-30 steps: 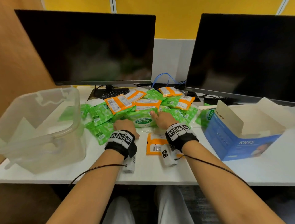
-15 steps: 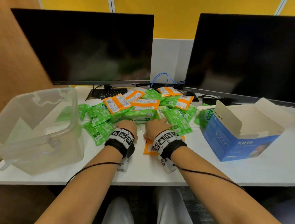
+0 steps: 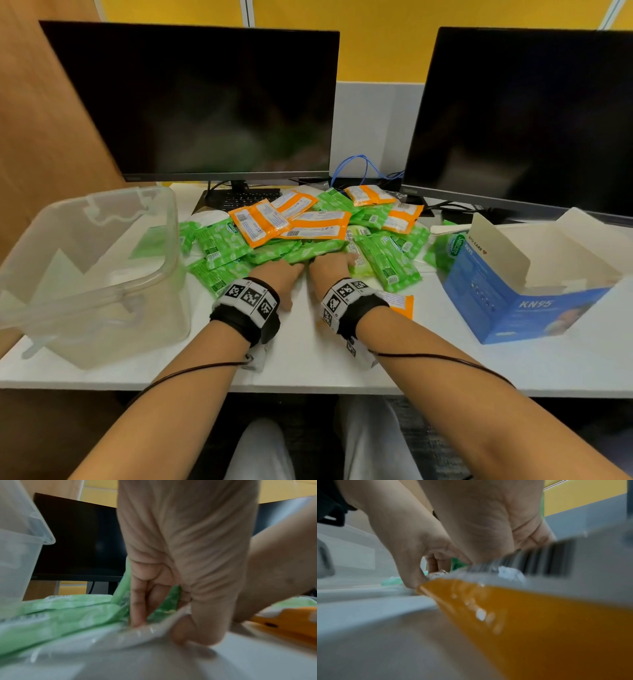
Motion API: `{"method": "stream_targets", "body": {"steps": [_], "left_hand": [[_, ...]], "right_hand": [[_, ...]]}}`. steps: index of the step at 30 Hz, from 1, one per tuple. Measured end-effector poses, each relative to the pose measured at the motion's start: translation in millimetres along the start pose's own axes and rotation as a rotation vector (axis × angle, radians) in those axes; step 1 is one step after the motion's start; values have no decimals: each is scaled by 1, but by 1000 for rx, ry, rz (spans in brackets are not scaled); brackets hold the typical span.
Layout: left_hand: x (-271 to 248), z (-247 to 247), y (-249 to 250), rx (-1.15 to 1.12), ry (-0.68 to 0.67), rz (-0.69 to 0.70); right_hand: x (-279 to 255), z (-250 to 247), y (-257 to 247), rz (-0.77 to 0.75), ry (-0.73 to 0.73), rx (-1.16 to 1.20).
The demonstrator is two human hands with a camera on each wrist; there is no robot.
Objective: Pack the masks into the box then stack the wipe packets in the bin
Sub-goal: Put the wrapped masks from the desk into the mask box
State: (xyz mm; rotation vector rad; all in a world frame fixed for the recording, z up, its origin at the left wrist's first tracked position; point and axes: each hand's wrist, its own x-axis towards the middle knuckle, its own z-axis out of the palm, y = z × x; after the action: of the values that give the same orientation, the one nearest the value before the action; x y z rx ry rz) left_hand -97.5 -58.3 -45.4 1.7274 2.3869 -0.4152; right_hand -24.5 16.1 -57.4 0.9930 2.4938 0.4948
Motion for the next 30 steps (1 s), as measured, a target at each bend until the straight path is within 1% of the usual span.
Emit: {"method": "stream_targets", "body": {"steps": [3,6,10,12,13,15,16,19,21,23,25,26,28,30], "left_hand": [[-1,5,7,58,60,-5],[-3,4,13,57,136,-10],[-7,-8,11,-57,194,30],[-14,-20,13,-180,287,59],[-19,-28,15,-247,361,71],[-27,-44,19,-351,546,80],[-29,-52,22,-430,634,86],[-31,-66,27,-870,879,123],[-25,-70,32,-1128,964,102],[-18,-72,40,-1333,982,57],[-15,-73,50,-1546,971,33],[-14,-74,54,-1658,947,23],[-12,-78,62,-1876,867,-33],[-12,-82,68,-2034,801,-52]], "right_hand": [[-3,1,4,-7,30,36],[-5,1,10,-28,51,85],[-16,1,25,-53,107,208],[-19,1,42,-69,126,342],[-20,2,54,-84,114,463],[-26,5,82,-129,41,787],[-31,8,95,-142,43,954],[-49,19,124,-95,140,1514],[-62,24,134,-70,129,1835],[-71,28,141,-120,75,1953],[-81,27,146,-229,21,2012],[-84,27,148,-286,17,2023],[-93,24,153,-338,83,1954],[-102,19,160,-290,228,1824]]}}
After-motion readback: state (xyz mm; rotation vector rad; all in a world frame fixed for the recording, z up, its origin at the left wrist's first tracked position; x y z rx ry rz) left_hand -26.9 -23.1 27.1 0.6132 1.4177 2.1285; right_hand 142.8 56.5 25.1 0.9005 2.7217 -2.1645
